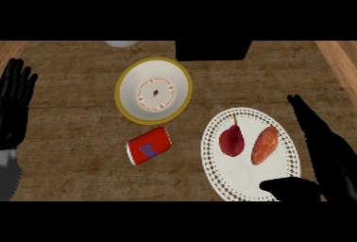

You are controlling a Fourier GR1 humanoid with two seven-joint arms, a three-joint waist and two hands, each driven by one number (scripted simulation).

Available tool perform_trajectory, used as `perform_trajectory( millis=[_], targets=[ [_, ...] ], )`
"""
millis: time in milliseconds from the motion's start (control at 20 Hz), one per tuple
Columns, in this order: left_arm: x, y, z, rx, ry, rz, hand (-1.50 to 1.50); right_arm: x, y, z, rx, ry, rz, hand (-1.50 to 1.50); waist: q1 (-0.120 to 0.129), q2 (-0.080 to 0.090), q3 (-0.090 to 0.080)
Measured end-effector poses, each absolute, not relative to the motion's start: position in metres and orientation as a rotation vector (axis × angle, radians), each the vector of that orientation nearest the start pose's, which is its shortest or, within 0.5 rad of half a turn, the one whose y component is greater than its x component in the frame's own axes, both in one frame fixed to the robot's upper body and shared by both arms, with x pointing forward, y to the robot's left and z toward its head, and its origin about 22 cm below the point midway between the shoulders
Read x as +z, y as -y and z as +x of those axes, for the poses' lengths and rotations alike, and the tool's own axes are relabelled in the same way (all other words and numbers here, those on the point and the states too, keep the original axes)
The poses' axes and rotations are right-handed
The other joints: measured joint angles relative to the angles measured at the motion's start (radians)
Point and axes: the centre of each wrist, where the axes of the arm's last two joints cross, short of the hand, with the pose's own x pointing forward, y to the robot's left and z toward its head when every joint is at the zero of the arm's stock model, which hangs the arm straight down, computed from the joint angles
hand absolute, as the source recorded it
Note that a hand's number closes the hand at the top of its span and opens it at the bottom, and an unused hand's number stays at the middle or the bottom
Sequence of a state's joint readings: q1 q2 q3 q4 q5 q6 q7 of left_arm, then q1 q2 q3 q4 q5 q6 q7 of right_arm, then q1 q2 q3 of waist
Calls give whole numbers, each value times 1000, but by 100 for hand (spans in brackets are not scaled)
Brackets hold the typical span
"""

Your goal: Pick the sweet potato from the placemat and place it in the bowl

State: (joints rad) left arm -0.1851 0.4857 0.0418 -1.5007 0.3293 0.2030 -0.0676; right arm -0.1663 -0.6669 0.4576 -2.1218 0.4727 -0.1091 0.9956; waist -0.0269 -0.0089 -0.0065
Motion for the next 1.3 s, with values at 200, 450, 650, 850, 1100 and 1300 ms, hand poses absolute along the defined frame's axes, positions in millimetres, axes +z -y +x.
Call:
perform_trajectory(
  millis=[200,450,650,850,1100,1300],
  targets=[
    [81,-329,287,31,1778,263,0,167,205,191,825,1158,-781,-150,13,3,2],
    [86,-334,288,27,1778,252,0,177,209,188,858,1098,-740,-150,22,6,4],
    [87,-330,294,28,1782,245,0,174,212,198,860,1065,-735,-150,25,8,5],
    [84,-329,296,30,1783,242,0,160,214,207,863,1020,-731,-150,27,9,6],
    [82,-331,293,26,1787,243,0,137,219,216,848,965,-723,-150,28,9,6],
    [79,-333,296,31,1786,247,0,119,225,216,835,919,-738,-150,25,9,6]
  ],
)
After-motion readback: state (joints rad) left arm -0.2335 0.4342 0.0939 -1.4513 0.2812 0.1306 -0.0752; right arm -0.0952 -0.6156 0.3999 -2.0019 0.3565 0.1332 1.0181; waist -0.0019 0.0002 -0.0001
